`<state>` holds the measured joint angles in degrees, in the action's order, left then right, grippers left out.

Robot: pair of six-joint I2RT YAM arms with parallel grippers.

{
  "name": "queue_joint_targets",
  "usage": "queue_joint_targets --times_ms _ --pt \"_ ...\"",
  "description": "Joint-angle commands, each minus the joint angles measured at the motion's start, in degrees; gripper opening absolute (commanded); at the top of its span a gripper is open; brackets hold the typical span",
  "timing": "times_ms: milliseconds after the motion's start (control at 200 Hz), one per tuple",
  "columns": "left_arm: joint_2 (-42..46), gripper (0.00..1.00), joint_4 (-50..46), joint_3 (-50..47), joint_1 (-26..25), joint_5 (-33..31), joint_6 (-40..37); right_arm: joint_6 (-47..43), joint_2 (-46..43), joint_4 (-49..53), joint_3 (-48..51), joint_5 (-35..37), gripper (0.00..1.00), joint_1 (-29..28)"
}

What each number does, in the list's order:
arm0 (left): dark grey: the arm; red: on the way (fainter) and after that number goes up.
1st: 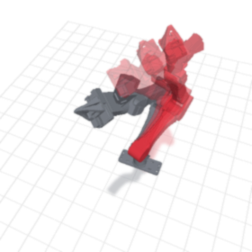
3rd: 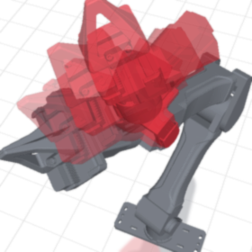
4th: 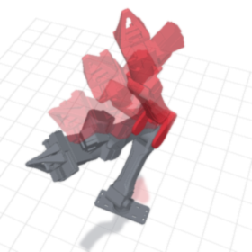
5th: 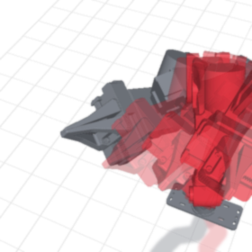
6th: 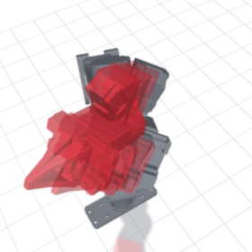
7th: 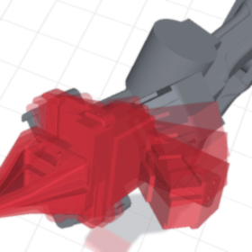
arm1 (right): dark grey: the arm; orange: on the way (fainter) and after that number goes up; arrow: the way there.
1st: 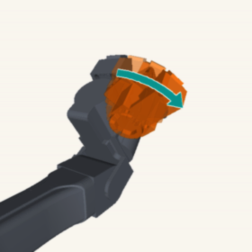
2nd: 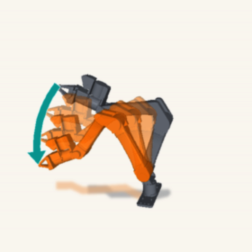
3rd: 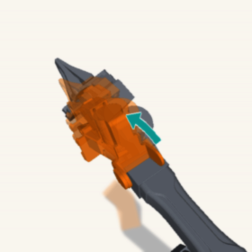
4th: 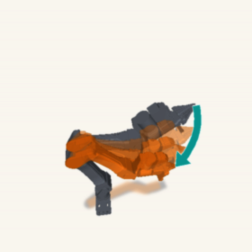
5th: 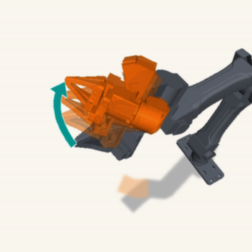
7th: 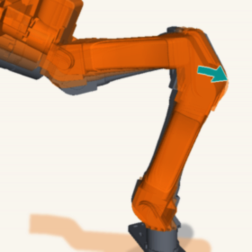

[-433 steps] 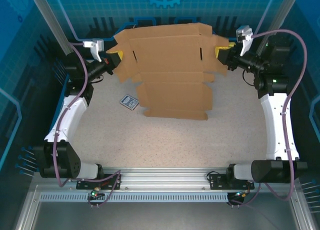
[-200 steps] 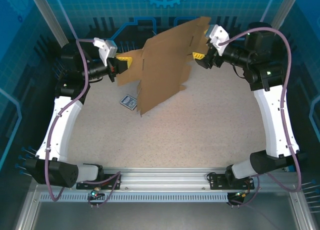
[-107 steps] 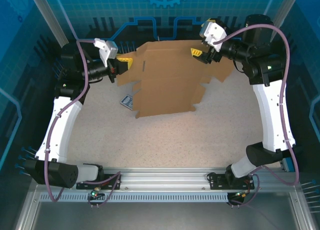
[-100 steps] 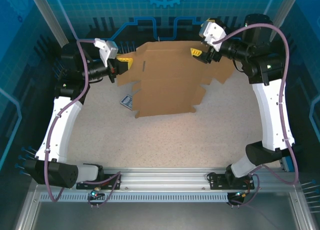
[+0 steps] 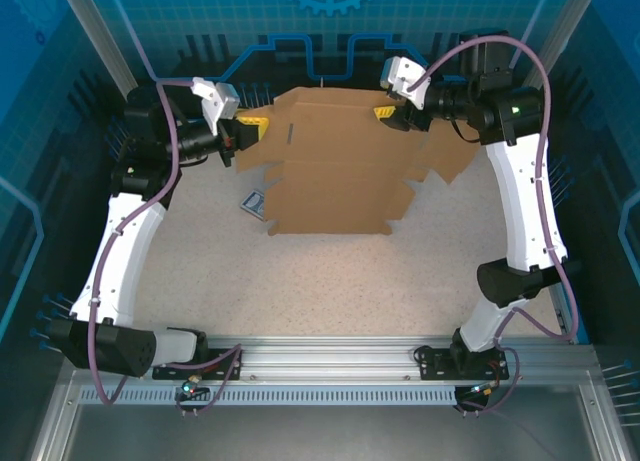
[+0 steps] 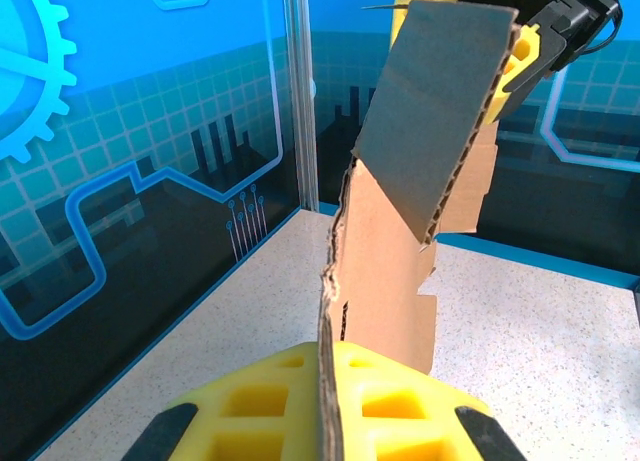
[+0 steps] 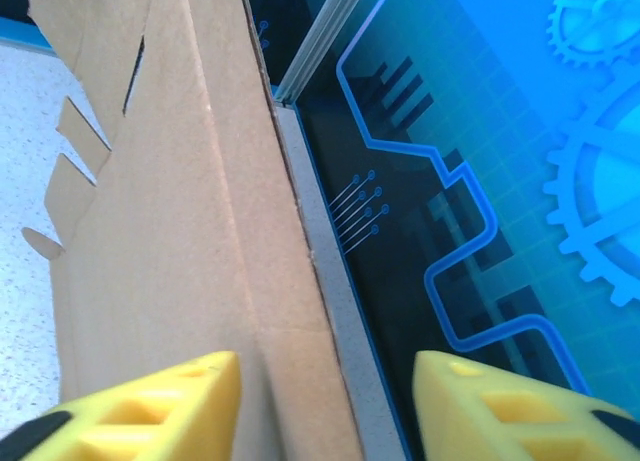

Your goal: Fold the paper box

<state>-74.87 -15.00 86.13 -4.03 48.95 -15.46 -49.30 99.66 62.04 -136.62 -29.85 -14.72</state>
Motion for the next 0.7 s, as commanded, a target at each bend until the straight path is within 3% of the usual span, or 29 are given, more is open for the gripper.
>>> queue_joint_targets --times_ms 0,430,610,695 --pt "-0.5 0.0 -0.2 2.3 -0.5 1.1 -1.3 -0.9 -0.6 3.3 -2.1 -3.2 0.42 -0.3" --pt "-0.4 0.0 -0.6 2.2 -0.5 0.0 -1.8 -0.1 -0.7 4.4 -2.1 -4.9 0.21 0.7" --pt "-0.4 0.0 -0.5 2.0 -0.6 -1.1 -1.7 0.1 -1.0 4.8 -2.0 -5.1 0.0 0.9" --pt "-0.5 0.0 -0.3 1.7 -0.6 -1.9 -1.4 0.9 -1.3 4.7 -1.6 -5.3 0.0 1.3"
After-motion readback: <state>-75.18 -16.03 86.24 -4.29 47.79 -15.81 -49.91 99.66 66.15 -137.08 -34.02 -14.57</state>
